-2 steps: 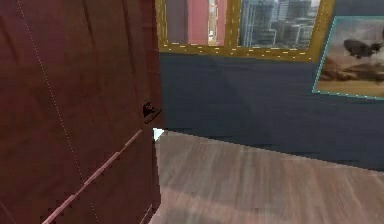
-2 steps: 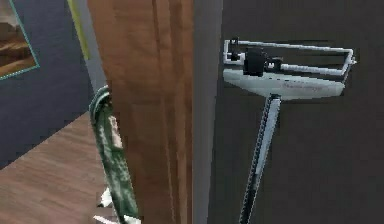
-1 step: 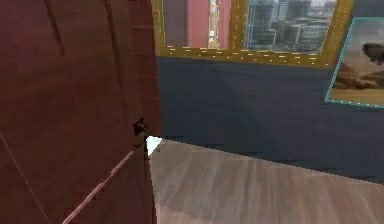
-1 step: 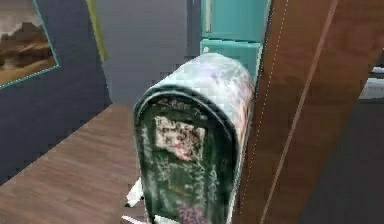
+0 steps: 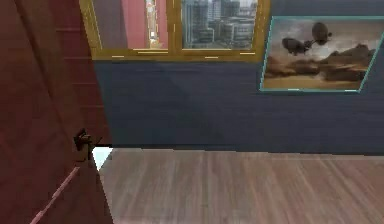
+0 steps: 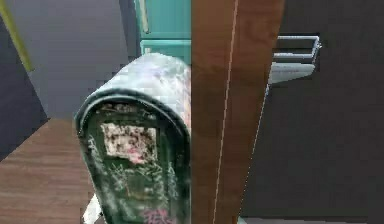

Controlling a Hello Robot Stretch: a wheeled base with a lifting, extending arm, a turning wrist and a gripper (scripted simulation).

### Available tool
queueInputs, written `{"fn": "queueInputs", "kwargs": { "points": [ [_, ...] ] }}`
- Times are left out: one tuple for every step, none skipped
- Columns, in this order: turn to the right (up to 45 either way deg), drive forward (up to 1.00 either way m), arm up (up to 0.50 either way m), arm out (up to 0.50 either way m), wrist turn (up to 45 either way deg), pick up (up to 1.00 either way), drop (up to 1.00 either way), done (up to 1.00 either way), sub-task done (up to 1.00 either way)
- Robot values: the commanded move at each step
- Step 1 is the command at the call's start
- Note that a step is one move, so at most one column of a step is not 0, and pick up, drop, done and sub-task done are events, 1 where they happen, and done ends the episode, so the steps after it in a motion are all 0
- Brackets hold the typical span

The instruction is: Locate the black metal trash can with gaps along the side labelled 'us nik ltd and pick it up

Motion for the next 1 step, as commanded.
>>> {"fn": "queueInputs", "kwargs": {
  "points": [
    [0.0,0.90,0.00,0.00,0.0,0.00,0.00,0.00,0.00]
  ]
}}
